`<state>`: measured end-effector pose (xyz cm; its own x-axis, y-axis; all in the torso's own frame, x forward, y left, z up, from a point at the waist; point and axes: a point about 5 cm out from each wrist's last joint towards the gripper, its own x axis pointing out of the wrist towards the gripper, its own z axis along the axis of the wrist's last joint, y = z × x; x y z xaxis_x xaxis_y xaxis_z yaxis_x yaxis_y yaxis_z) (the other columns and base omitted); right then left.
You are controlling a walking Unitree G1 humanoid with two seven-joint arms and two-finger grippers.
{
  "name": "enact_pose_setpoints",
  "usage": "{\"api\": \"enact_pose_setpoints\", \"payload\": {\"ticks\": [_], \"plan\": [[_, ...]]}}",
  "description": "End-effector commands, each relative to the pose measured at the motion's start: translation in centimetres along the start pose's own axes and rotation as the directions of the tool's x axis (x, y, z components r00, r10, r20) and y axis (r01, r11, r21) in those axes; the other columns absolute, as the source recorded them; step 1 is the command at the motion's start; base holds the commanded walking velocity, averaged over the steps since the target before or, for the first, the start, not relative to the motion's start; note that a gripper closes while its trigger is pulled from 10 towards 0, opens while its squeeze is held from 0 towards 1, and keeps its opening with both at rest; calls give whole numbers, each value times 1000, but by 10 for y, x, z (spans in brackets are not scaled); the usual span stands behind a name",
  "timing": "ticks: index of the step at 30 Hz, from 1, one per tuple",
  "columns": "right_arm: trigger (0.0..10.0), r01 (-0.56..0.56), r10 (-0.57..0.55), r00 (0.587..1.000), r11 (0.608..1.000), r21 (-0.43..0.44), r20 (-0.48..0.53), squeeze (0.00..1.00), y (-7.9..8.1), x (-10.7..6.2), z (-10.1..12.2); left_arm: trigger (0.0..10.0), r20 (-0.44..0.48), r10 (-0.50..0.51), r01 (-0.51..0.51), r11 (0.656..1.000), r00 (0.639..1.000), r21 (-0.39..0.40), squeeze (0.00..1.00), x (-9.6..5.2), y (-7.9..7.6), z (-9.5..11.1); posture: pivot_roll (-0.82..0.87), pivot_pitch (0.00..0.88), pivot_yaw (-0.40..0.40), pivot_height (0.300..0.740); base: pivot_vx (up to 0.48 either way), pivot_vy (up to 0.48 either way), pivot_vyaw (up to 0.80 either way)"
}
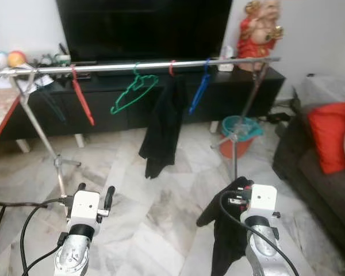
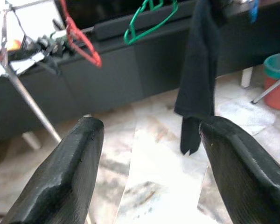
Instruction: Hang hanger
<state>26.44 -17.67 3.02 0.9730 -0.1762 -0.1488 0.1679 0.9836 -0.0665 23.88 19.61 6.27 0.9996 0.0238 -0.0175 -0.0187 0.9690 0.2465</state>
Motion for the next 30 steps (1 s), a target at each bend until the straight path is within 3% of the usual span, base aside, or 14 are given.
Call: {"api": "enact_pose_setpoints", "payload": {"ticks": [1, 25, 30], "plan": [[10000, 26, -26, 1000, 1000, -2, -5, 0, -7, -1, -2, 10000, 15, -27, 27, 1000, 1000, 2, 0, -1, -6, 4, 97, 0, -34, 740, 0, 292, 0], [10000, 15, -15, 1000, 1000, 1, -4, 0, 3, 0, -2, 10000, 9, -60, 60, 998, 998, 21, 0, 1, -5, 6, 90, 0, -14, 740, 0, 309, 0], [10000, 16, -16, 1000, 1000, 1, -1, 0, 2, 1, -1, 10000, 15, -64, 63, 998, 998, 27, 0, 2, -6, 8, 92, 0, -19, 740, 0, 0, 0]]}}
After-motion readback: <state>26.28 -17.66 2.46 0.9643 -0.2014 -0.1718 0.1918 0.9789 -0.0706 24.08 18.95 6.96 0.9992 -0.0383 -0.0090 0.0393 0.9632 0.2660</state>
